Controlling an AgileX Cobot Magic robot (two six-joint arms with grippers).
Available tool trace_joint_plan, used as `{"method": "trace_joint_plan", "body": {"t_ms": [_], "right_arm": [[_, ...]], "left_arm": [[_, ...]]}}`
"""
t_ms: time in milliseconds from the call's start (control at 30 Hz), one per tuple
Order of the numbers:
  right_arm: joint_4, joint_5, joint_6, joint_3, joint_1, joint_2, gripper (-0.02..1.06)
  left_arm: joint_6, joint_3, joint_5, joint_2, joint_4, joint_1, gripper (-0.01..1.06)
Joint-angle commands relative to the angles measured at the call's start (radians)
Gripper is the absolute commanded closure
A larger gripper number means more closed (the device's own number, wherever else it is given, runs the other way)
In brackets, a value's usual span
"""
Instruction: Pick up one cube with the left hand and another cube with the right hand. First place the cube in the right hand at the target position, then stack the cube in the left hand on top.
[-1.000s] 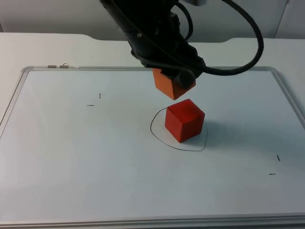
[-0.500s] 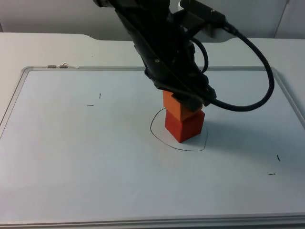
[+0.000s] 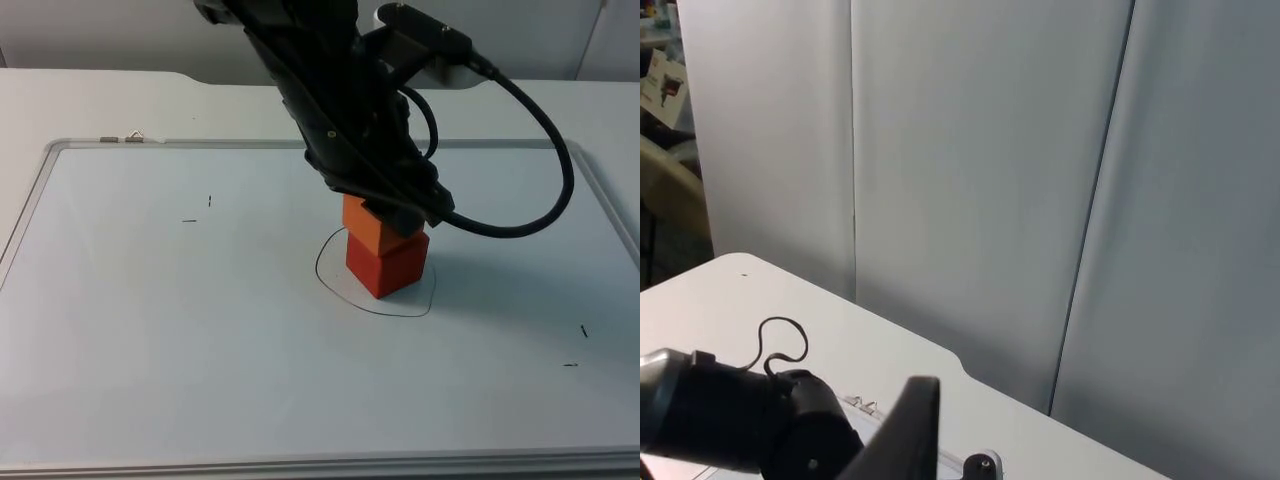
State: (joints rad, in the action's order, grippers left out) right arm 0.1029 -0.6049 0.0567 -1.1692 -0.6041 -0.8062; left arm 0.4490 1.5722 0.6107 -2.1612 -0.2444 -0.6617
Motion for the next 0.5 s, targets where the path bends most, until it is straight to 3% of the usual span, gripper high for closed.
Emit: {"method": "trace_joint_plan", "body": {"t_ms": [0, 200, 300, 333, 433, 467], "right_arm": [[0.007, 0.011, 0.006, 0.002, -0.004, 0.004, 0.07], [0.007, 0.011, 0.006, 0.002, -0.004, 0.004, 0.07], [0.007, 0.011, 0.006, 0.002, -0.004, 0.004, 0.07], [0.007, 0.011, 0.006, 0.002, -0.004, 0.004, 0.07], [0.007, 0.011, 0.006, 0.002, -0.004, 0.004, 0.07], [0.007, 0.011, 0.006, 0.002, -0.004, 0.004, 0.07]], "left_arm": [[0.001, 0.008, -0.007, -0.007, -0.011, -0.003, 1.05], [0.001, 0.008, -0.013, -0.007, -0.014, -0.003, 1.04], [0.001, 0.008, -0.013, -0.007, -0.032, -0.003, 0.86], [0.001, 0.008, -0.013, -0.007, -0.032, -0.003, 0.86], [-0.003, 0.008, -0.013, -0.007, -0.039, -0.003, 0.55], [-0.006, 0.008, -0.013, -0.007, -0.039, -0.003, 0.38]]}}
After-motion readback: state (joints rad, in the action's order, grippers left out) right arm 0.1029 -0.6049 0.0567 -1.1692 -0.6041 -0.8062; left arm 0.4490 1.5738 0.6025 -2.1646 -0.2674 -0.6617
